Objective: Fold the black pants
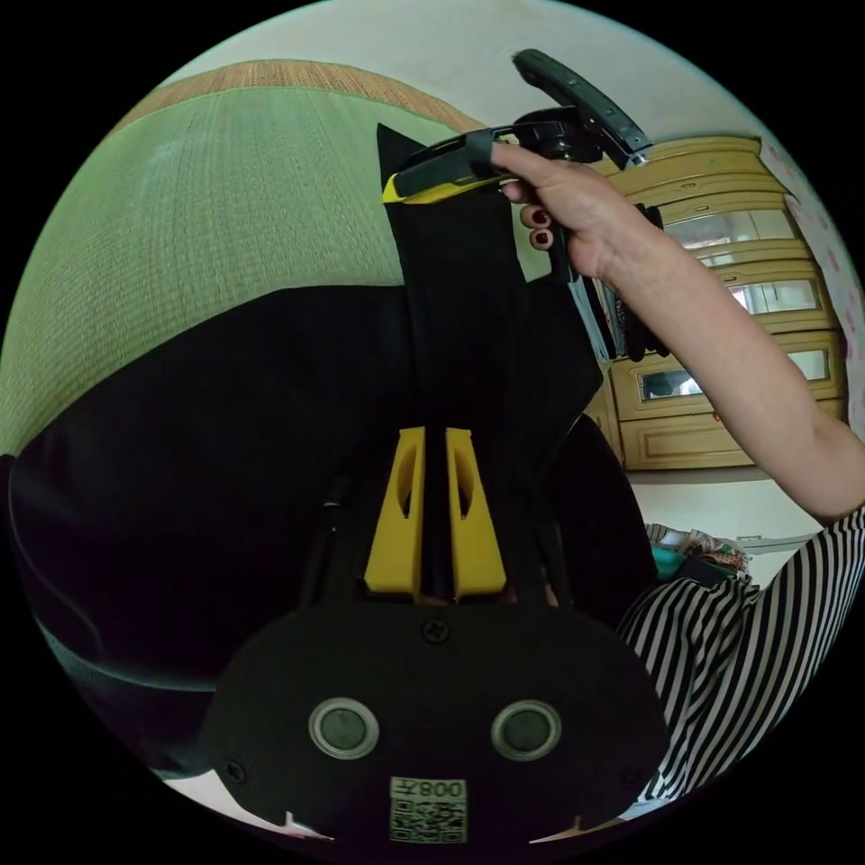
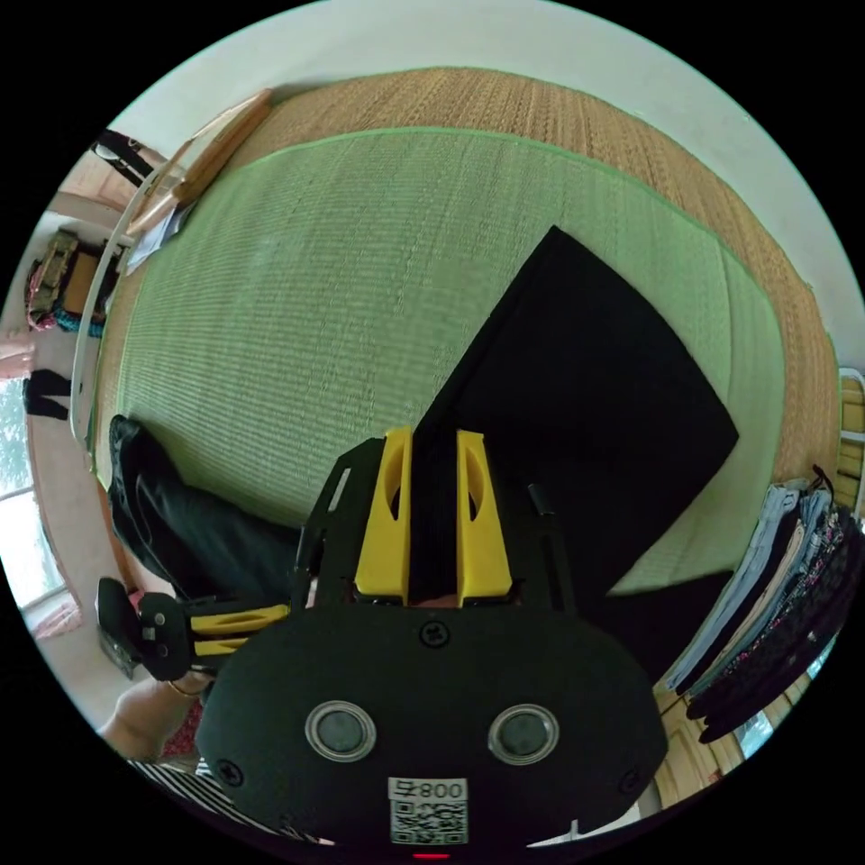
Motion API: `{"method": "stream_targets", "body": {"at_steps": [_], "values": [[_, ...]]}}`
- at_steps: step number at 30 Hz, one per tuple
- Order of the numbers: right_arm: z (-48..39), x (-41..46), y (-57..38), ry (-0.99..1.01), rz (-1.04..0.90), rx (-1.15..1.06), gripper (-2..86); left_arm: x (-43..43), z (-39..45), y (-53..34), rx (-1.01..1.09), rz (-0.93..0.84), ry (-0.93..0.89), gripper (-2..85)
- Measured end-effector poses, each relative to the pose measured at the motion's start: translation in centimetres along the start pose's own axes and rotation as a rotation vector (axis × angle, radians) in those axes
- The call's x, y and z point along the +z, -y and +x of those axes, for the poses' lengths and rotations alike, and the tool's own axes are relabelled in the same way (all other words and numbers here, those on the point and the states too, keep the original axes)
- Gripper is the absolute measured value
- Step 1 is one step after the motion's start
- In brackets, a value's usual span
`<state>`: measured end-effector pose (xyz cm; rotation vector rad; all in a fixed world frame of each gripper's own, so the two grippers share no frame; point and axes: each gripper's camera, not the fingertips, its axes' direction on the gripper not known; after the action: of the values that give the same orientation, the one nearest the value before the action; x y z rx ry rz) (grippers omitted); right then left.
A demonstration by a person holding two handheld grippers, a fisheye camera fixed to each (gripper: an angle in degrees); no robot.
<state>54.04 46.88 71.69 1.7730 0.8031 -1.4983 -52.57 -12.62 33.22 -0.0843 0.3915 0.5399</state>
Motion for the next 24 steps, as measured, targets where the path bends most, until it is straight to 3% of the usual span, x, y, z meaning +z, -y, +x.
{"method": "stream_targets", "body": {"at_steps": [5,14,24], "values": [[-0.7,-1.9,1.1,-0.043,-0.021,-0.040,5.5,2.9,-0.9,0.6,0.006,-0.014,-0.024,1.6],[2.9,-10.8,-1.8,0.110,0.039,-0.074,1.0,6.4,0.6,1.3,0.100,-0.008,-0.065,0.9],[12.5,-26.2,-19.6,0.194,0.245,-0.041,0.7,12.9,4.9,2.1,0.289,-0.142,-0.040,0.8]]}}
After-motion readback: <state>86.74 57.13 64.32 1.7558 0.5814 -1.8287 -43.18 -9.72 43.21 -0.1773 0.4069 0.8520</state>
